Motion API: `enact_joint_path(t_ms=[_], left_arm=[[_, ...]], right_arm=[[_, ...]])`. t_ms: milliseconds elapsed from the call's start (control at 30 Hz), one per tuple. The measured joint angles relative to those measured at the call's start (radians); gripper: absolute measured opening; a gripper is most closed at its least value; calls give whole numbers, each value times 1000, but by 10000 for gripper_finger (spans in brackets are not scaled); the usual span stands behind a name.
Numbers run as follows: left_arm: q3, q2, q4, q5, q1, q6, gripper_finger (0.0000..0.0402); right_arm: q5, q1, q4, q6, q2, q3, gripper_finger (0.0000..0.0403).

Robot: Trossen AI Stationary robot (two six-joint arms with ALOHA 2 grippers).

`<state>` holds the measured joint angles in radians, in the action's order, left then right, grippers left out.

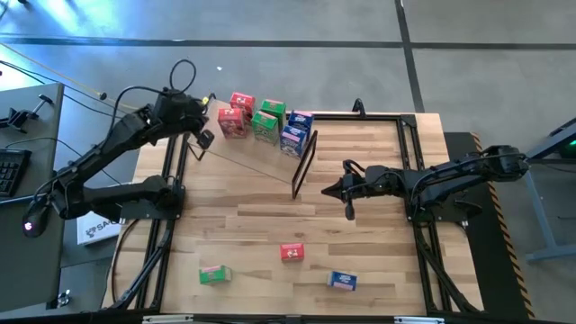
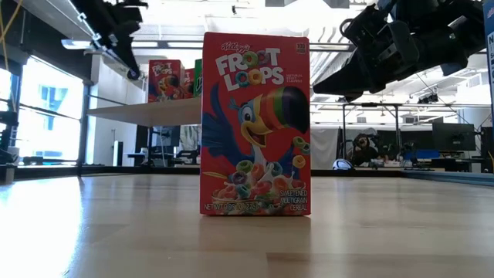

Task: Stack cereal on shelf
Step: Put the top red cereal box on the shelf aligned with the other red cereal box

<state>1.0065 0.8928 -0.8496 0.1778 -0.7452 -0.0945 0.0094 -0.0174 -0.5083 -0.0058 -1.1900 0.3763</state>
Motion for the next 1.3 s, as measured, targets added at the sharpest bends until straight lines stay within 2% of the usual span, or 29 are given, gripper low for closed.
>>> enact_joint_path(t_ms=[100,133,467,667,867,967,1133,1300], left_arm=[[-33,2,-3,-127,2,5,5],[-46,6,9,-140,5,10,5],[-127,14,248,-100,13,3,5],[-127,14,231,-65,13,-4,5],[-127,-5,111,-139,51,8,5],[-159,-6,158,-155,96,31,5],[-259,0,384,-93,143,45,5],[-280,-1,456,-14,143,34,5]], right_arm=[[6,0,0,-2,0,0,0],[6,0,0,-2,0,0,0],[5,0,4,-2,0,0,0],[5,0,7,2,0,0,0],[5,0,12,1,0,0,0],[5,0,12,0,0,0,0],[5,0,12,-2,0,0,0],[5,0,12,-2,0,0,0]])
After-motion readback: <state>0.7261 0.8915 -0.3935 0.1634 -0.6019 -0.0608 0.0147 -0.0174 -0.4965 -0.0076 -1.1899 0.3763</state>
